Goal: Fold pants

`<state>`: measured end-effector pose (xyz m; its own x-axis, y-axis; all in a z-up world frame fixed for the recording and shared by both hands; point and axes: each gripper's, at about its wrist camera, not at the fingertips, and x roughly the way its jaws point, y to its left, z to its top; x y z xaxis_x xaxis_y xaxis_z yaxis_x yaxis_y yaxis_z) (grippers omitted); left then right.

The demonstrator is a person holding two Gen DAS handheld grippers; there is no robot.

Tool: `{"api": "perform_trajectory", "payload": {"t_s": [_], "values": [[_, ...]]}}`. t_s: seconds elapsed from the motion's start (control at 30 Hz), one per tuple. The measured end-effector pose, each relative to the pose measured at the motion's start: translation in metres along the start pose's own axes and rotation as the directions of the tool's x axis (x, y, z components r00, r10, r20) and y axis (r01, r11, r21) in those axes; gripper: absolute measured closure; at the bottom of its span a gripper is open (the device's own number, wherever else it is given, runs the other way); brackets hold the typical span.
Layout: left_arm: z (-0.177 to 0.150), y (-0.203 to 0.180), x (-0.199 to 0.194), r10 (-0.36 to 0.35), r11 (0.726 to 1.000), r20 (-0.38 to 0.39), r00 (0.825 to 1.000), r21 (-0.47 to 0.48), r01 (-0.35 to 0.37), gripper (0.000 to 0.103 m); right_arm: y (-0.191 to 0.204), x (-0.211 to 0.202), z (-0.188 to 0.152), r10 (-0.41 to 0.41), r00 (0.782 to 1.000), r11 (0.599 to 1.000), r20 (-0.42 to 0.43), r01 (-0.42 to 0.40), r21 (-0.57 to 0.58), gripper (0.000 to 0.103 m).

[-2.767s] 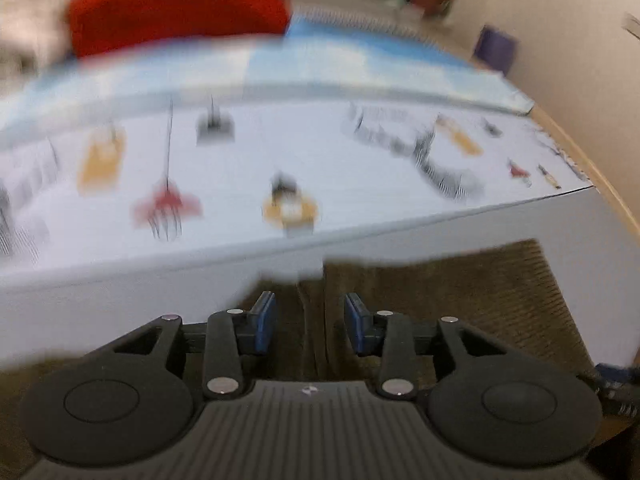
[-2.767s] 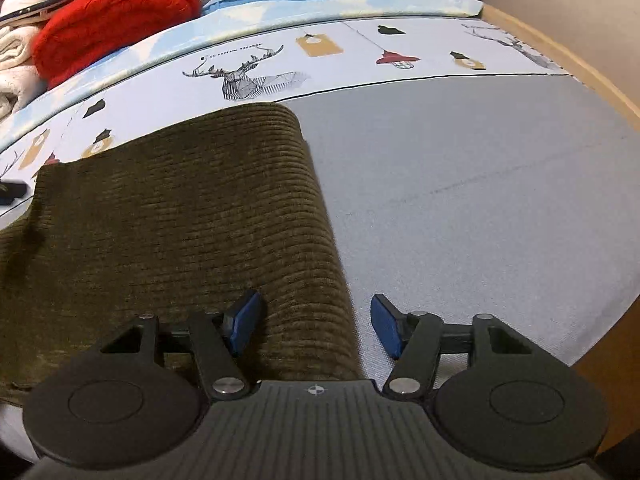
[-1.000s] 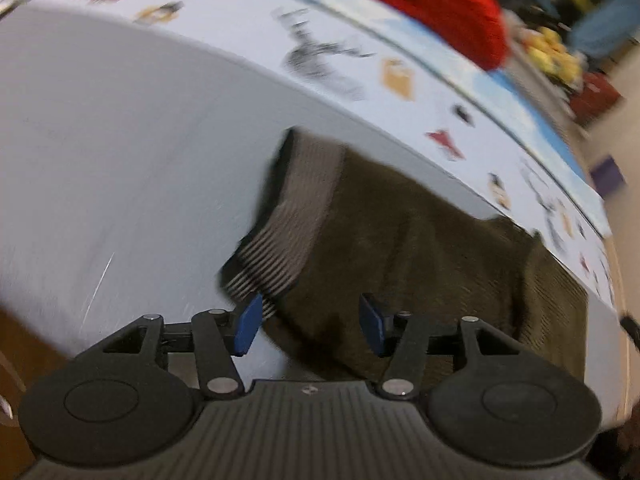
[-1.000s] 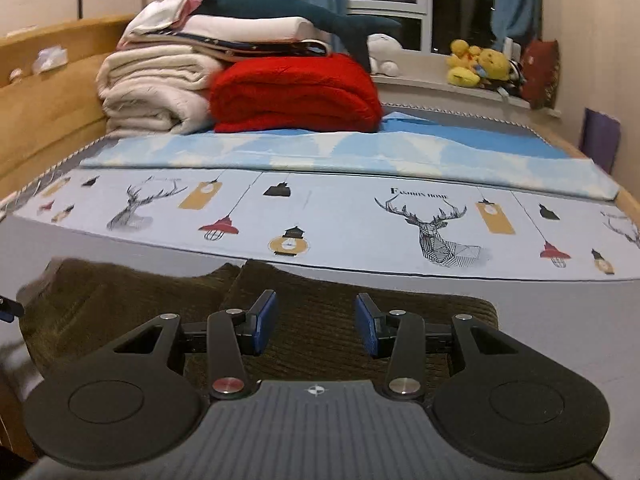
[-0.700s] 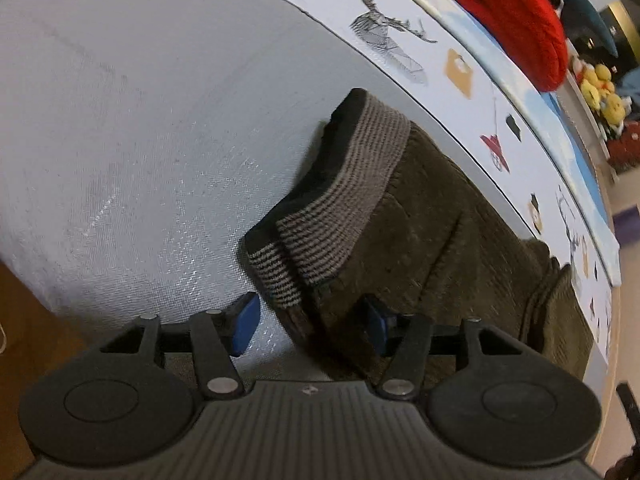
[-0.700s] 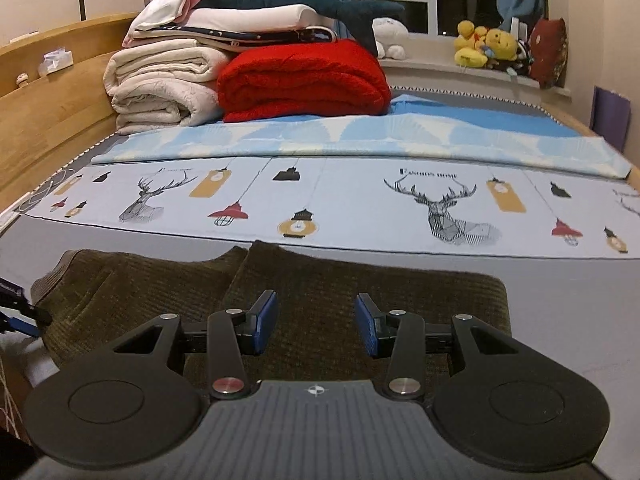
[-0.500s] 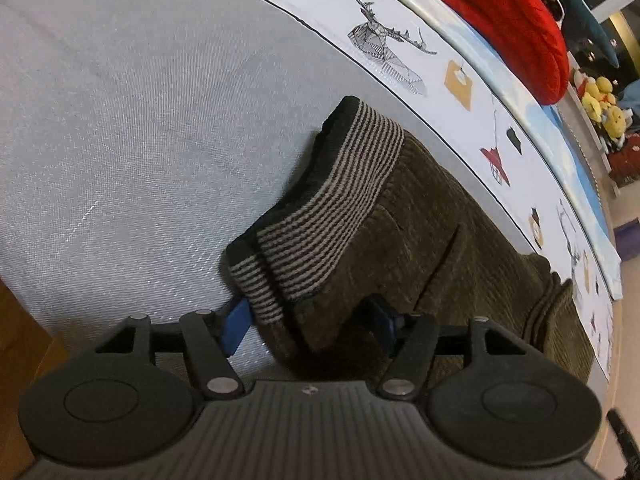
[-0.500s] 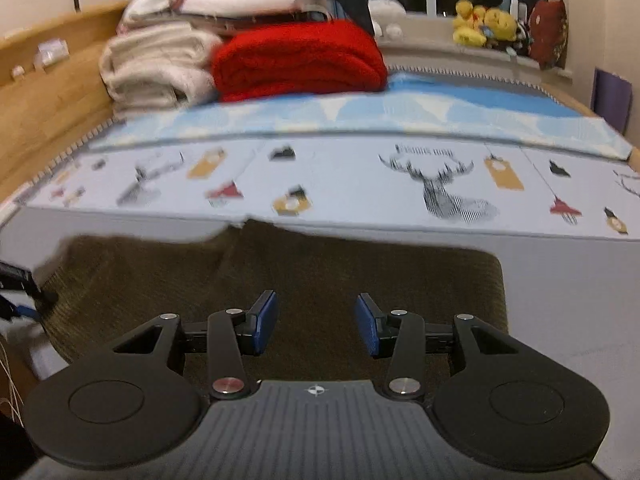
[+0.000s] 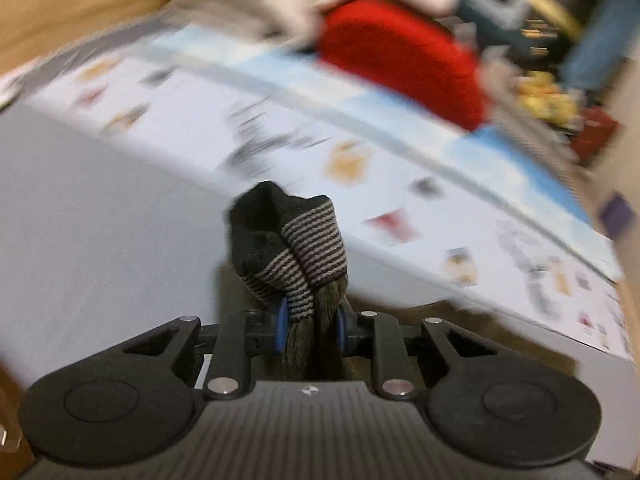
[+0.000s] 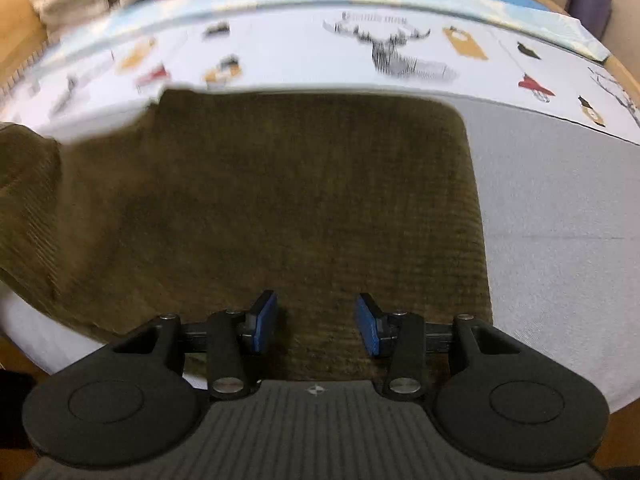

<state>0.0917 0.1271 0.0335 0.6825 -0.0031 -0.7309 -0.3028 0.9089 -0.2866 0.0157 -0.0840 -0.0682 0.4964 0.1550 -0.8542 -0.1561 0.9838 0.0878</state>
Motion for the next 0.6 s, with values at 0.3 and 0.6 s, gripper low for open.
{"api": "perform_trajectory", "payload": {"t_s": [0.3,0.6], "values": [[-0.051,-0.22,-0.018,-0.486,0.787,-0.06,0.872,0.402,0.467,0.081,-0.068,-0.05,-0.014,-0.062,0.975,0.979,0.215,0.017,0.204,0.057],[-0.137,-0.308,0.016,-0.408,0.569,-0.304,0.861,0.652,0.5,0.052,-0.144,-0.06,-0.038,-0.047,0.965,0.848,0.258,-0.097,0.521,0.053]]}}
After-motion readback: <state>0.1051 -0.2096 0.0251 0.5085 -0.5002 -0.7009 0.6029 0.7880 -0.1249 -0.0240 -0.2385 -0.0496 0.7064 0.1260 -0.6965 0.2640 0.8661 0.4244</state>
